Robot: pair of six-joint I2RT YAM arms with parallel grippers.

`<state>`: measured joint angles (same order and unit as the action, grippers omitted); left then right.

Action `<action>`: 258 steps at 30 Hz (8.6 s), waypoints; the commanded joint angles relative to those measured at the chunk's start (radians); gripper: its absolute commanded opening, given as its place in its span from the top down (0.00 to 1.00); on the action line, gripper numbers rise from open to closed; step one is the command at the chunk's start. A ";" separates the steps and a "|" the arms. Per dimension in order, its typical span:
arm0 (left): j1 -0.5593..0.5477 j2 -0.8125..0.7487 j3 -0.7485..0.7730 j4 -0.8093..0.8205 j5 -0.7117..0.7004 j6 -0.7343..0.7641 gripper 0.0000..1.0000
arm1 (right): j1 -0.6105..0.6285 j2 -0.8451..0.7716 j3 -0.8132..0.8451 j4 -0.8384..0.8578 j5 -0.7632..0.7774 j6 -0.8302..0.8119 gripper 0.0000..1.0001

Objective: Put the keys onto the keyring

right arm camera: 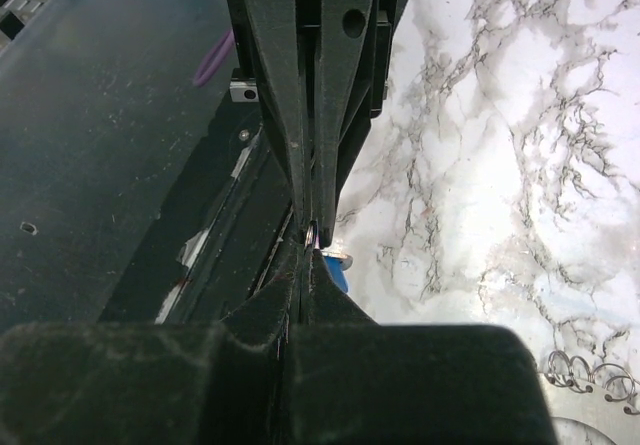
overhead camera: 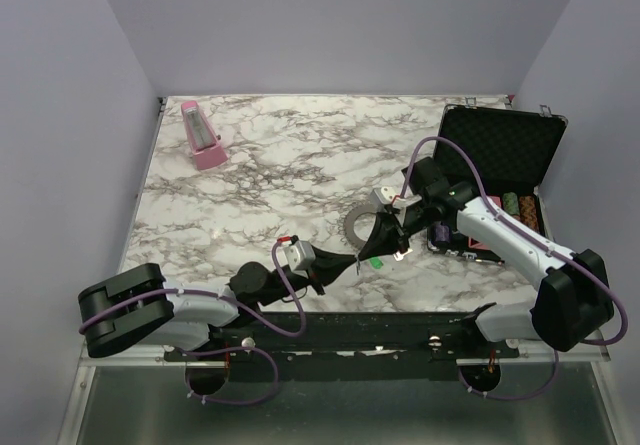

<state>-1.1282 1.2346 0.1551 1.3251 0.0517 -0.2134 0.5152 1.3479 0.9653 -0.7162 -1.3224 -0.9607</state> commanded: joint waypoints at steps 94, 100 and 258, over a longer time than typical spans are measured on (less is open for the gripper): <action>0.117 0.233 0.205 -0.116 0.266 0.031 0.94 | 0.161 0.168 0.444 -0.552 0.647 -0.101 0.99; 0.120 0.233 0.212 -0.130 0.273 0.020 1.00 | 0.161 0.168 0.441 -0.552 0.638 -0.102 0.99; 0.127 -0.193 0.348 -0.808 0.154 0.100 0.39 | 0.055 0.192 0.478 -0.540 0.554 -0.062 0.99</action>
<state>-0.9886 0.9352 0.4454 0.4664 0.1936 -0.1661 0.5625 1.5299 1.4113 -1.2243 -0.7902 -1.0561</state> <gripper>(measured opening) 0.674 0.007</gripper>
